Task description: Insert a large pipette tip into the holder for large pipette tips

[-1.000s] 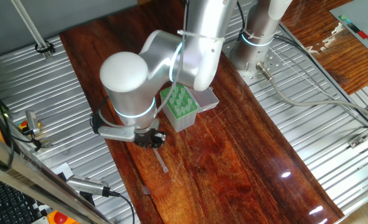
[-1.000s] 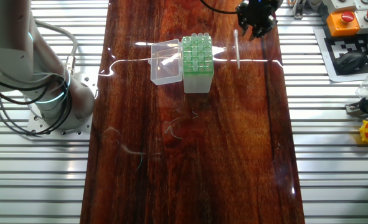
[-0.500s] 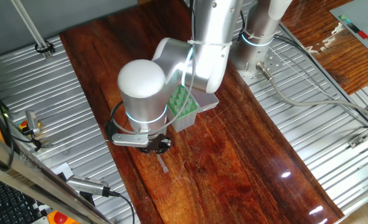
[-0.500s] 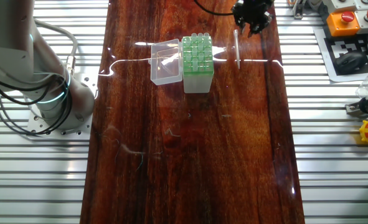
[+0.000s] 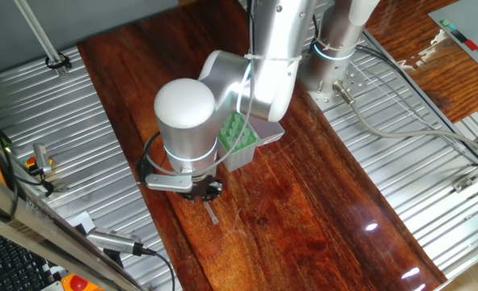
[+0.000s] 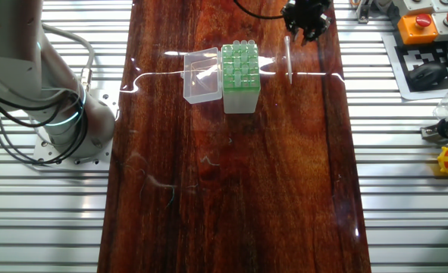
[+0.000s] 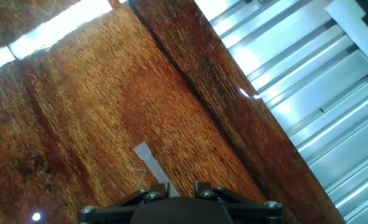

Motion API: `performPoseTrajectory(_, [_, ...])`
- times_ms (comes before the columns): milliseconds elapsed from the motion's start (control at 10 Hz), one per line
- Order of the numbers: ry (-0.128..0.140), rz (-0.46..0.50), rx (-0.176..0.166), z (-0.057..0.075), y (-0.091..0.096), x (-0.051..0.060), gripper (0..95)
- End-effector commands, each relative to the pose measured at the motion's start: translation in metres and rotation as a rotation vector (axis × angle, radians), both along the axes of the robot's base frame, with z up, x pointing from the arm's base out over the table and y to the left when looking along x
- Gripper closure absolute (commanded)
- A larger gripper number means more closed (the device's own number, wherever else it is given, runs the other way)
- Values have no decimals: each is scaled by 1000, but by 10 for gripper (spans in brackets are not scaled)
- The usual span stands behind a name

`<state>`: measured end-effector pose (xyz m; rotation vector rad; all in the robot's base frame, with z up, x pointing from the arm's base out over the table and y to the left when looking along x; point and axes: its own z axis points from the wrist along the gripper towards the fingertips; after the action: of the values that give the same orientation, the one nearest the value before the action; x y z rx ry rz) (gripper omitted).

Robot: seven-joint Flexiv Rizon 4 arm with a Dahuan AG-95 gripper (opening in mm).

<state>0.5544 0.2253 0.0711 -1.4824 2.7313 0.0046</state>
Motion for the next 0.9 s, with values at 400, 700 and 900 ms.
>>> performPoseTrajectory(400, [-19, 206, 8, -18, 5, 1, 760])
performPoseTrajectory(700, [-31, 271, 32, -37, 4, 0, 570])
performPoseTrajectory(900, [-29, 310, 31, -42, 8, -2, 570])
